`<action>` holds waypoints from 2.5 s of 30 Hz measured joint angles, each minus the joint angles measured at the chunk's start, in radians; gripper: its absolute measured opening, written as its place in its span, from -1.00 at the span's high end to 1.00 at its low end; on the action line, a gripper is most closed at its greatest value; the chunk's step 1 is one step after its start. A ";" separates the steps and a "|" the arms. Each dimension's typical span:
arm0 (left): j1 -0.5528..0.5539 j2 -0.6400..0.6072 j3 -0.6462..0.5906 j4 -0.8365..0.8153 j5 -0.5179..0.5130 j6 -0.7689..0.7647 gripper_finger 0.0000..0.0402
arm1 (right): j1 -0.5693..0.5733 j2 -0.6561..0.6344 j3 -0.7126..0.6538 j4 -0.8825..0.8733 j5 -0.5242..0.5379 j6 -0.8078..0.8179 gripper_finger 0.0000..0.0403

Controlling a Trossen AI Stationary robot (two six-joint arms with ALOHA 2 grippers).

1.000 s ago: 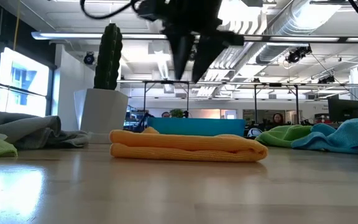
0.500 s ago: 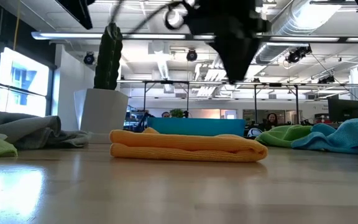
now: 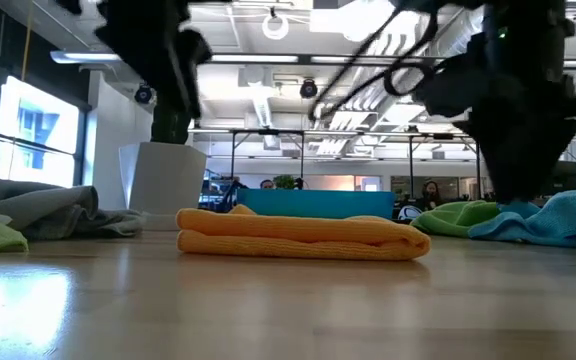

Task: Fold microfiber towels
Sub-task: Stack the orange microfiber towel on top of the yellow microfiber towel

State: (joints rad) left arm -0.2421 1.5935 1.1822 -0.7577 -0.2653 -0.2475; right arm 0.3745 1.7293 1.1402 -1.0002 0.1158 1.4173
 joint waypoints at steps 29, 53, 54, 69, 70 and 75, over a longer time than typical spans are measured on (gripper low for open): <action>0.137 0.247 -0.200 0.432 0.120 0.108 0.22 | 0.005 -0.028 -0.226 0.643 0.222 0.130 0.24; 0.134 0.254 -0.202 0.427 0.128 0.064 0.22 | -0.054 0.042 -0.225 0.729 0.193 0.145 -0.17; 0.134 0.254 -0.202 0.427 0.128 0.064 0.22 | -0.054 0.052 -0.225 0.739 0.201 0.145 -0.17; 0.134 0.254 -0.203 0.425 0.129 -0.004 0.22 | -0.052 0.083 -0.226 0.784 0.271 0.067 0.46; 0.134 0.254 -0.203 0.425 0.129 -0.012 0.22 | -0.053 0.084 -0.226 0.784 0.273 0.057 0.53; 0.134 0.242 -0.196 0.415 0.127 -0.069 0.22 | -0.055 0.086 -0.226 0.787 0.276 0.040 0.92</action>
State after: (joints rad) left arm -0.1081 1.8352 0.9859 -0.3432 -0.1387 -0.3163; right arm 0.3199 1.8153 0.9138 -0.2132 0.3914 1.4574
